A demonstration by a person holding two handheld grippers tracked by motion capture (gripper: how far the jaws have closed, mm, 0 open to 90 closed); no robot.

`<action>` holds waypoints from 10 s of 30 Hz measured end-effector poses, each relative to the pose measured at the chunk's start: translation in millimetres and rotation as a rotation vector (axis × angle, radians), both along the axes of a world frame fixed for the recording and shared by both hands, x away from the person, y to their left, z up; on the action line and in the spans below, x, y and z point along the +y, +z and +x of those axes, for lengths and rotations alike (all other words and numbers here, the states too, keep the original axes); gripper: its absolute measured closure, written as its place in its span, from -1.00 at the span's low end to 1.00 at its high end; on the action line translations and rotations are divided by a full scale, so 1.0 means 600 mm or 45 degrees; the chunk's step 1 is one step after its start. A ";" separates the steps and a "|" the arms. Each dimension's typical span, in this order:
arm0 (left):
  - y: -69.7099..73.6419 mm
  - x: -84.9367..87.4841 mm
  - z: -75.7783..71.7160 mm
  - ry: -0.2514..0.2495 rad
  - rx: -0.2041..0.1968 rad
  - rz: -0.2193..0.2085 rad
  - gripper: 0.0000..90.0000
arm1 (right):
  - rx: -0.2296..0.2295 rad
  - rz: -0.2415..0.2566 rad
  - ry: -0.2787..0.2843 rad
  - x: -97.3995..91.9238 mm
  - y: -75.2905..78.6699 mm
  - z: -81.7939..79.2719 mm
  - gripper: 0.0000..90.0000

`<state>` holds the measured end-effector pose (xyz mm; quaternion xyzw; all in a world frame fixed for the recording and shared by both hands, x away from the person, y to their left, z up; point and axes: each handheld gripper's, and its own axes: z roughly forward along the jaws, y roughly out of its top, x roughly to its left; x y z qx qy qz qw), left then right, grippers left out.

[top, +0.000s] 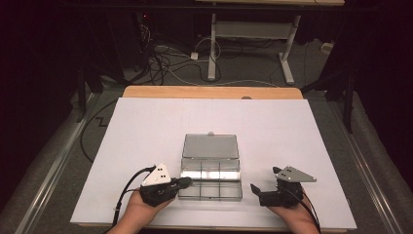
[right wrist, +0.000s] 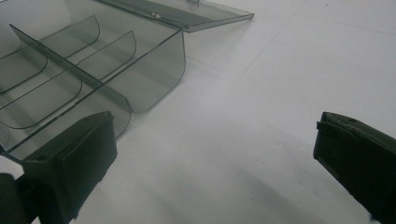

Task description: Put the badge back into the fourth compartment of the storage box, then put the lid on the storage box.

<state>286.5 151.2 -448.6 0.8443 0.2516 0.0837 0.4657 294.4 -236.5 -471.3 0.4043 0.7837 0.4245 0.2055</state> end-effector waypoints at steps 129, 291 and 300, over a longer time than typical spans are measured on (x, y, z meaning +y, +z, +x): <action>-0.027 0.088 0.157 0.331 0.164 -0.078 -1.00 | -0.010 0.115 -0.051 0.033 0.028 0.101 -0.99; 0.016 0.021 0.111 0.249 -0.074 -0.162 0.59 | -0.093 0.154 0.171 0.095 0.061 0.068 1.00; 0.018 0.021 0.100 0.252 -0.080 -0.146 0.56 | -0.088 0.160 0.175 0.091 0.062 0.058 1.00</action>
